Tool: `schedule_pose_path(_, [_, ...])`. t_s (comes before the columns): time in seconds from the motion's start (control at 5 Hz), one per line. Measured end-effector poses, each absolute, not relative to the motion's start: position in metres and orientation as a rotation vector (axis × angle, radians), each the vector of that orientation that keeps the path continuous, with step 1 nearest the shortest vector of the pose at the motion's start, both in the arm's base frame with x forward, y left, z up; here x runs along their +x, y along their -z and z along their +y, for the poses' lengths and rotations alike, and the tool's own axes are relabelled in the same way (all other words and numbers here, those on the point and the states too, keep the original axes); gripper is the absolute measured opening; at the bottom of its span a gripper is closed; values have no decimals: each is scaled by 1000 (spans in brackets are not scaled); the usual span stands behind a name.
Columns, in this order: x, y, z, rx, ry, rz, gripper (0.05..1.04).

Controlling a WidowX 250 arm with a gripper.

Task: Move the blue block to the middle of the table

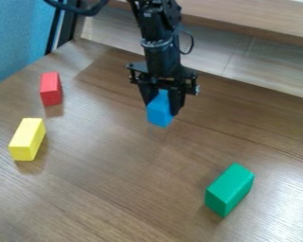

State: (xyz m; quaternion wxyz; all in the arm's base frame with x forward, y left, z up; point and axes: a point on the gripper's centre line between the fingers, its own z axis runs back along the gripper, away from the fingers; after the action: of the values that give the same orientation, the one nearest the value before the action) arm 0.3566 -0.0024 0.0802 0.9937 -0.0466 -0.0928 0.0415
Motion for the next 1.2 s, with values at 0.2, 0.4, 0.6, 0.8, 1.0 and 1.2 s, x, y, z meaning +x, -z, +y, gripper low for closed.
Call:
schedule_pose_path(0.2, [355,-78,-1,-83,-78,-163,577])
schedule_pose_path(0.4, [357,-84,0,-70,-67,-150,627])
schedule_pose_path(0.6, [356,-84,1,-66,-70,-142,951])
schedule_pose_path(0.8, [356,-84,-1,-64,-70,-142,1009])
schedule_pose_path(1.0, [358,-84,-1,-62,-73,-150,1003])
schedule_pose_path(1.2, [359,-78,-3,-80,-102,-176,999])
